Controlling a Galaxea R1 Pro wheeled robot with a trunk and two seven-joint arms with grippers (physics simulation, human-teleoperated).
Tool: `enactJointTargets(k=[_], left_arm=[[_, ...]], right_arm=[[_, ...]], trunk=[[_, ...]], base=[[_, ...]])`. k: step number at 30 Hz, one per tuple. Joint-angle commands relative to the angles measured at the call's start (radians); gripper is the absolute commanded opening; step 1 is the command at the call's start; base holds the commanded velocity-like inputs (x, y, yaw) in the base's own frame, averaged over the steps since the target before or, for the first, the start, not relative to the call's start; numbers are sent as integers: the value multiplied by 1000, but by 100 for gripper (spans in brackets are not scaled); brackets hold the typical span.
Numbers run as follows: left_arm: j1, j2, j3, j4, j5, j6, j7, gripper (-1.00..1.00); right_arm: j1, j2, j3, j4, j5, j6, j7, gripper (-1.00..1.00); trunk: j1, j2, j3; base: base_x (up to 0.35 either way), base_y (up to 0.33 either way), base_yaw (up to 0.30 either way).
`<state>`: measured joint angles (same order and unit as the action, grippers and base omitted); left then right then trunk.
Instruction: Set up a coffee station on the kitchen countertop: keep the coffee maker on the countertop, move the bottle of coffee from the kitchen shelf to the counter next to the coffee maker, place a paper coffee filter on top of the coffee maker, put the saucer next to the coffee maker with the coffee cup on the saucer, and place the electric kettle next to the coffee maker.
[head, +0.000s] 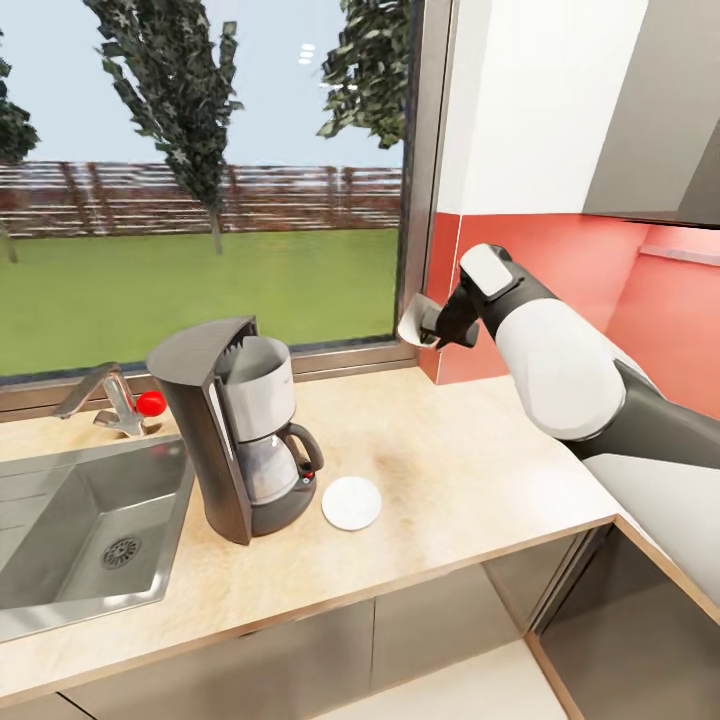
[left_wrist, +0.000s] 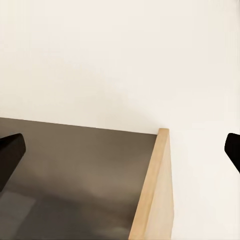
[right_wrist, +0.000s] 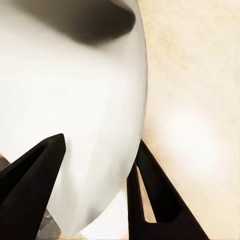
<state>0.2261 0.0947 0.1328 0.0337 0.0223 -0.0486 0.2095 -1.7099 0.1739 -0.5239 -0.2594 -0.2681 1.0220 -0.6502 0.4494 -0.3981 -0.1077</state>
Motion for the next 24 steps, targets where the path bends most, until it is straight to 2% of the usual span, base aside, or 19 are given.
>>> enactJointTargets(k=[1,12,24], left_arm=[[-1,0,6,1,2,-5,1,100],[-1,0,7,2,2,-5,1,100],[-1,-1,8,2,1,-7,1,100]], right_arm=[[-1,1,-6,0,-16,1,-10,-100],[-1,1,-69,23,-81,3,-18,-100],[-25,1,-139,90,-154,-2,-85,-100]], trunk=[[1,-2,-2],[1,-2,-2],[1,-2,-2]], base=[[0,0,0],[0,0,0],[0,0,0]])
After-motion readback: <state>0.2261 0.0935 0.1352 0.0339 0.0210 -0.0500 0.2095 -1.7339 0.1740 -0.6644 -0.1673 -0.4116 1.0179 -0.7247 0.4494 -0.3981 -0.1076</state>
